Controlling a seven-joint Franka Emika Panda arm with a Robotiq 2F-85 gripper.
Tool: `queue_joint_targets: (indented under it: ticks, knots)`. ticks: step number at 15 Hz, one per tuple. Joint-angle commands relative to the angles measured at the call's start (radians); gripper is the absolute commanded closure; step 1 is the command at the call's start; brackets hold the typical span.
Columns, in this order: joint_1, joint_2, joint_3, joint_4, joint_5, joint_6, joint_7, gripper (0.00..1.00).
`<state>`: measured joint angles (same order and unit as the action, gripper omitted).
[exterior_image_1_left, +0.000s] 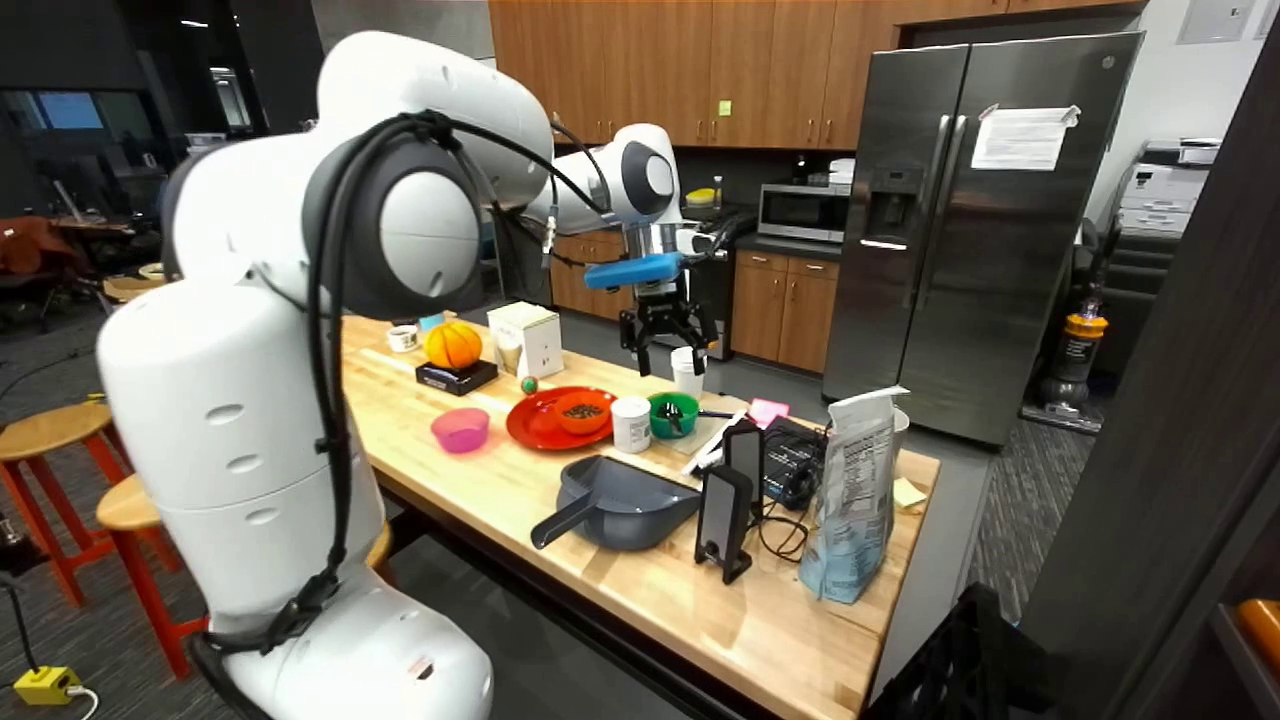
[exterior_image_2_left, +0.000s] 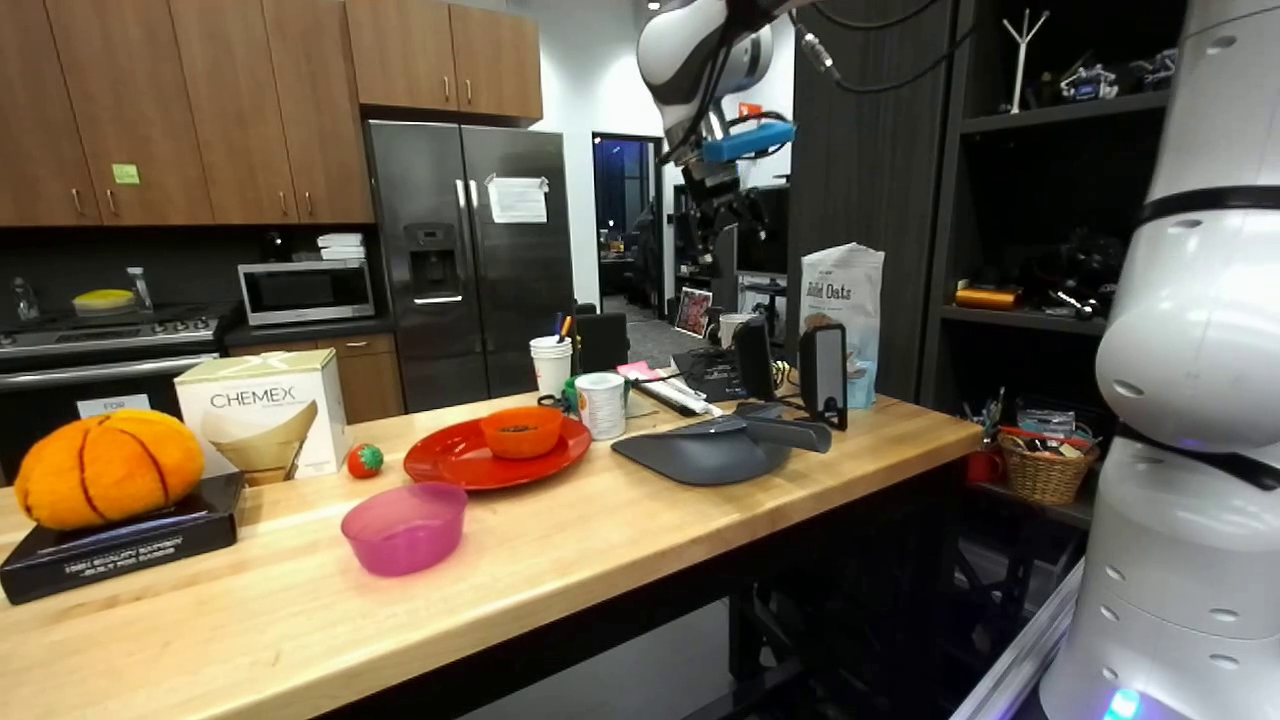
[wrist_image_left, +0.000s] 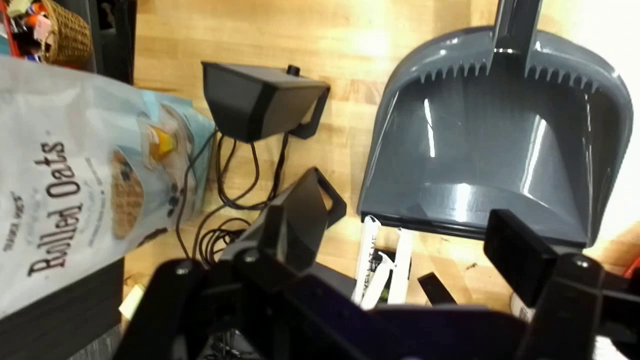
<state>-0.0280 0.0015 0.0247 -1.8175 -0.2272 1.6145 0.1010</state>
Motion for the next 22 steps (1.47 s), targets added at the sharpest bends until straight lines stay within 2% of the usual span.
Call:
queue_joint_targets:
  ticks: [1,6,12,17,22]
  knots:
    - [0.018,0.202,-0.009,0.235,-0.022,-0.043,-0.054,0.0]
    - [0.019,0.349,-0.018,0.429,0.0,-0.041,-0.12,0.0]
    - [0.011,0.43,0.001,0.555,0.061,0.017,-0.246,0.0]
    - [-0.003,0.465,0.017,0.598,0.196,-0.019,-0.319,0.0]
    - [0.004,0.475,0.013,0.595,0.238,-0.091,-0.327,0.0]
